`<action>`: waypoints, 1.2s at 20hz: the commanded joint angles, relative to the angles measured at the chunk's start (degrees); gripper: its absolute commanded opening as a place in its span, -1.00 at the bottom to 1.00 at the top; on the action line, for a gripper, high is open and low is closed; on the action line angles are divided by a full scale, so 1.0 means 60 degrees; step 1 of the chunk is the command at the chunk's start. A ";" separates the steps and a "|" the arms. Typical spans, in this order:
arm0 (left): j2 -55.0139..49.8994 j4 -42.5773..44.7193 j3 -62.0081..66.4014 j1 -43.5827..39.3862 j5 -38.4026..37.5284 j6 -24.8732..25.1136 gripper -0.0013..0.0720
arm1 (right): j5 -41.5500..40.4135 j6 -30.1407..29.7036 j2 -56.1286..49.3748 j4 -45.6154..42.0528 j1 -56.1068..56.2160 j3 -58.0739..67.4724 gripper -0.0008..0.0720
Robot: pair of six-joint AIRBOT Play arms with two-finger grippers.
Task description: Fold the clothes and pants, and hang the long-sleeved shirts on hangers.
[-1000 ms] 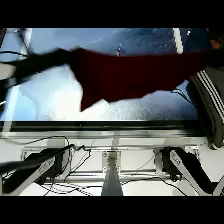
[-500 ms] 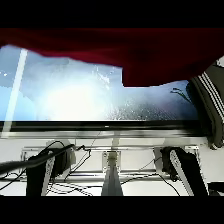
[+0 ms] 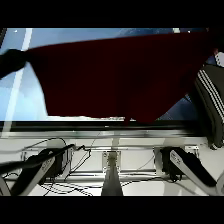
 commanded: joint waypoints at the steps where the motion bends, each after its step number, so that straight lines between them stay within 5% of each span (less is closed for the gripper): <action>1: -0.3169 0.0000 -0.0018 -0.1392 0.1872 0.0685 -0.92 | -0.1129 0.0000 -0.2856 0.0229 0.0656 -0.0102 -0.94; 3: -0.4546 0.0000 0.0036 -0.1854 0.3537 0.0670 -0.92 | -0.2284 0.0004 -0.4244 0.0157 0.0892 -0.0098 -0.94; 4: -0.4980 0.0000 0.0047 -0.1923 0.4109 0.0670 -0.55 | -0.2772 0.0004 -0.4776 0.0157 0.0892 -0.0098 -0.82; 5: -0.5202 -0.0004 0.0076 -0.1916 0.4324 0.0663 0.31 | -0.2987 0.0004 -0.5122 0.0138 0.0878 -0.0098 -0.39; 6: -0.5249 0.0011 0.0084 -0.1872 0.4364 0.0674 0.94 | -0.2954 0.0004 -0.5322 -0.0055 0.0809 -0.0102 0.45; 7: -0.5173 0.0069 0.0084 -0.1759 0.4280 0.0703 0.92 | -0.2845 0.0004 -0.5384 -0.0510 0.0736 -0.0098 0.69; 9: -0.4819 0.0415 0.0084 -0.1330 0.3759 0.0699 0.92 | -0.1858 0.0000 -0.5311 -0.1825 0.0477 -0.0076 0.68; 11: -0.4404 0.0546 0.0084 -0.0659 0.2441 0.0699 0.92 | 0.0011 -0.0484 -0.5282 -0.2681 0.0015 -0.0073 0.02; 15: -0.3989 0.1217 0.0084 0.0998 -0.0827 0.0936 0.90 | 0.3067 -0.2335 -0.5100 -0.2033 -0.1231 -0.0674 -0.25; 18: -0.3996 0.2171 0.0055 0.2055 -0.2415 0.1406 0.89 | 0.3246 -0.3147 -0.4291 -0.0047 -0.2273 -0.2634 -0.29; 20: -0.4000 0.2218 -0.0153 0.2437 -0.2903 0.1559 0.89 | 0.3078 -0.3526 -0.3767 0.1115 -0.2685 -0.4350 0.00; 24: -0.4153 0.2182 -0.0994 0.2441 -0.2907 0.1774 0.89 | 0.0849 -0.3741 -0.3381 0.3213 -0.2532 -0.7337 0.09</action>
